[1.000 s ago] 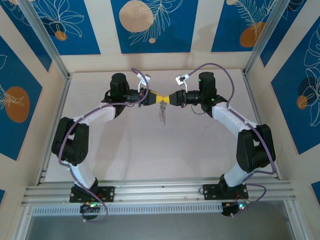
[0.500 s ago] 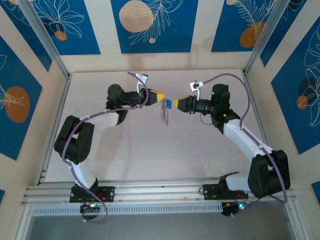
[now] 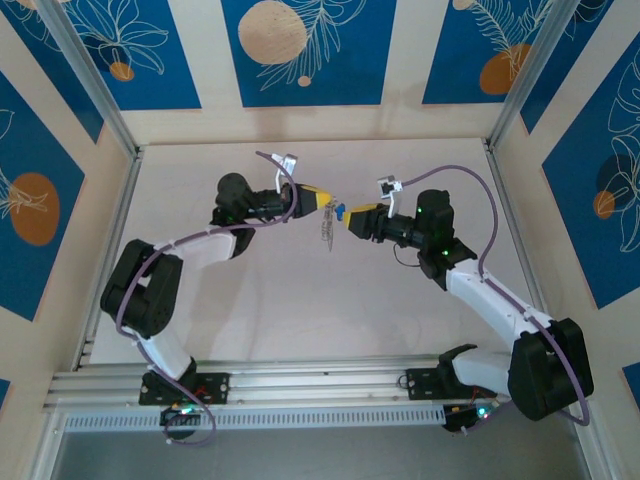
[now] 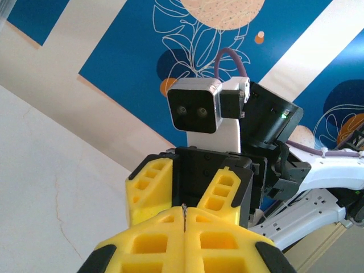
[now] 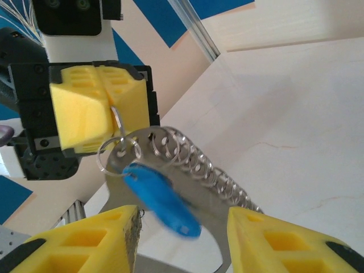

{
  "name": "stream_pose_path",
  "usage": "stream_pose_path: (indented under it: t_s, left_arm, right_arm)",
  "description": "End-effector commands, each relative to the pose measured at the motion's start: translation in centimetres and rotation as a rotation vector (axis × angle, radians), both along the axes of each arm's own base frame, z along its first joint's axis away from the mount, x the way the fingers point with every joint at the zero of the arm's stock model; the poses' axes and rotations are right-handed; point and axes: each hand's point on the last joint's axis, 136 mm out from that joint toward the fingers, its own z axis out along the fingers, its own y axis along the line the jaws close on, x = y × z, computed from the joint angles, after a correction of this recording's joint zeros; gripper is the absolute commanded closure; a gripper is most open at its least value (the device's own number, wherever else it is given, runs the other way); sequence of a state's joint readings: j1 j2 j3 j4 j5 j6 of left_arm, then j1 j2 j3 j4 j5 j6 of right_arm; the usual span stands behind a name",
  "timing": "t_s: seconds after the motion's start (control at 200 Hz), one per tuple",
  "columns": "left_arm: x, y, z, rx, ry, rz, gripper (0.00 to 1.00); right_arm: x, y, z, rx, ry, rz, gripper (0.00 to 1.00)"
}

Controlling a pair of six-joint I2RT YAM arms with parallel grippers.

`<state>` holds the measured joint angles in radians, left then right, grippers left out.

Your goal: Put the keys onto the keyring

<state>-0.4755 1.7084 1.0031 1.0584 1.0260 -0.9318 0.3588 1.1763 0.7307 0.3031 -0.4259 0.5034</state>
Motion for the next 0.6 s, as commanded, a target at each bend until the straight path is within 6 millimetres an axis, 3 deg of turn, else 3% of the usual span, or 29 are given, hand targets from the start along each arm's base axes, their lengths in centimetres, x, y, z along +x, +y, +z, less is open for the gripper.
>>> stream_pose_path:
  t_s: [0.0,0.315,0.595]
  left_arm:
    - [-0.8,-0.4,1.6,0.0,-0.075,0.006,1.0]
    - [-1.4,-0.7,1.6,0.024,-0.081,0.009,1.0]
    - [-1.0,-0.5,1.8,0.039,-0.09,0.047,1.0]
  right_arm:
    - [0.4,0.5,1.5,-0.004,-0.068,0.002,0.54]
    - [-0.1,1.6,1.6,-0.001,-0.083,0.075,0.59]
    - [-1.7,1.7,0.6,-0.009,-0.07,0.122,0.89]
